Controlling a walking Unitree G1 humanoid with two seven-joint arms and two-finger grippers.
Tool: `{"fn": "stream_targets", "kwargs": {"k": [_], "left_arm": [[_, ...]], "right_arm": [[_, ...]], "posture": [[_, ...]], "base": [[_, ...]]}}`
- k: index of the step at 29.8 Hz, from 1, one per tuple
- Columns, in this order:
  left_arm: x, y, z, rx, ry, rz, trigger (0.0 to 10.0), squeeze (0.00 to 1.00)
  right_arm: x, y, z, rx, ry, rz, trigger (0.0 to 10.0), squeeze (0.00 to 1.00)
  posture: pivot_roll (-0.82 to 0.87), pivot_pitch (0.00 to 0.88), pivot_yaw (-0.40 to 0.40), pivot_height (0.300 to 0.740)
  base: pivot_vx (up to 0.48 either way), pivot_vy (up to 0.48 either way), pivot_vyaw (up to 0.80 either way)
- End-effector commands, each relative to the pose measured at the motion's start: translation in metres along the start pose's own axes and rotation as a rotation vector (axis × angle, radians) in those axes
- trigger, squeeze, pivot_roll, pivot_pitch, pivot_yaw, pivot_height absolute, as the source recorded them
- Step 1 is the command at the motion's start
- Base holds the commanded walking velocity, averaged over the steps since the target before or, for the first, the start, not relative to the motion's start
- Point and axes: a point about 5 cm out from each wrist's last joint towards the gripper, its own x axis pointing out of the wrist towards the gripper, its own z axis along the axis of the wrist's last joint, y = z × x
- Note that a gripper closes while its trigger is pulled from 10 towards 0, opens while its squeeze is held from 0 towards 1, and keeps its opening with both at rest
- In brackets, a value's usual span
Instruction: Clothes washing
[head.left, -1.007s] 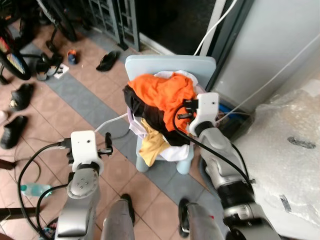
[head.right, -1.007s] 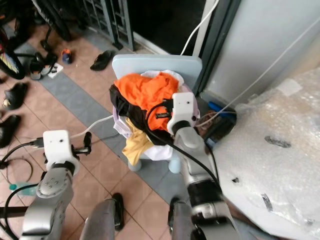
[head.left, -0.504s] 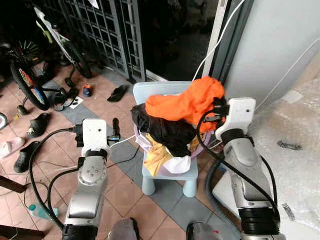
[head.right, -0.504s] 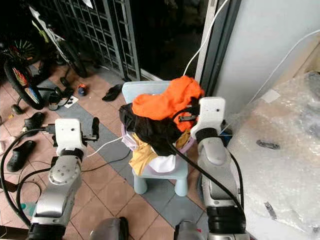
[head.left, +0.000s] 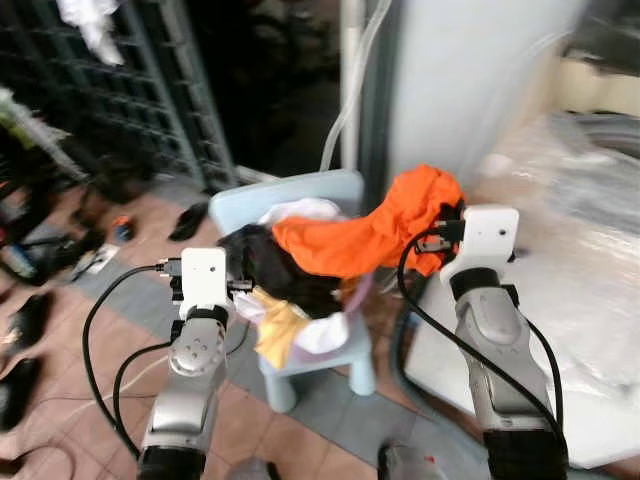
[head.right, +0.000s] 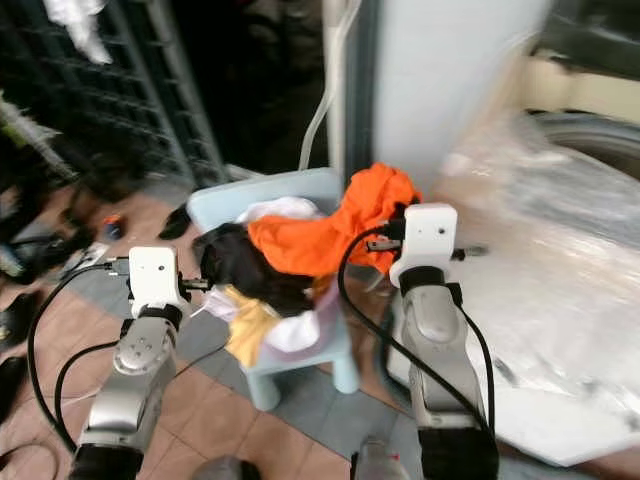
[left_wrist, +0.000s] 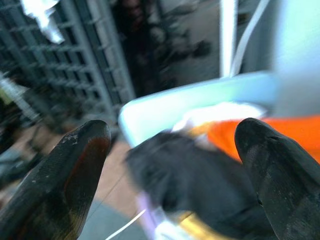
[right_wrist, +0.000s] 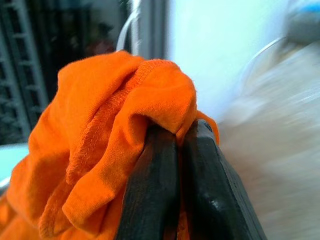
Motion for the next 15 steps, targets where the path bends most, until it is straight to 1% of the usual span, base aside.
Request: {"fn": "stream_targets", "kwargs": {"k": [1,3,7,11,15], "left_arm": [[0.003,-0.001,0.004,0.002,-0.023,-0.010,10.0,0.00],[0.006,-0.002,0.008,0.006,-0.040,-0.013,10.0,0.00],[0.007,-0.002,0.007,0.003,-0.044,-0.014,10.0,0.00],[0.009,-0.006,0.005,-0.019,-0.042,-0.013,10.0,0.00],[0.008,-0.009,0.006,-0.032,-0.047,-0.031,10.0,0.00]], "right_arm": [[0.006,-0.005,0.007,-0.016,-0.035,-0.010,10.0,0.00],[0.010,-0.006,0.010,-0.030,-0.053,-0.005,10.0,0.00],[0.014,-0.007,0.015,-0.055,-0.072,-0.013,10.0,0.00],[0.018,-0.011,0.021,-0.091,-0.099,-0.032,10.0,0.00],[0.016,-0.014,0.019,-0.091,-0.091,-0.044,10.0,0.00]], "posture": [[-0.08,0.000,0.119,0.740],[-0.08,0.000,0.114,0.740],[-0.08,0.000,0.108,0.740],[-0.10,0.000,0.123,0.740],[-0.10,0.000,0.126,0.740]], "base": [[0.000,-0.262,-0.73],[0.000,-0.262,-0.74],[0.000,-0.263,-0.74],[0.000,0.000,-0.74],[0.000,0.000,-0.75]]}}
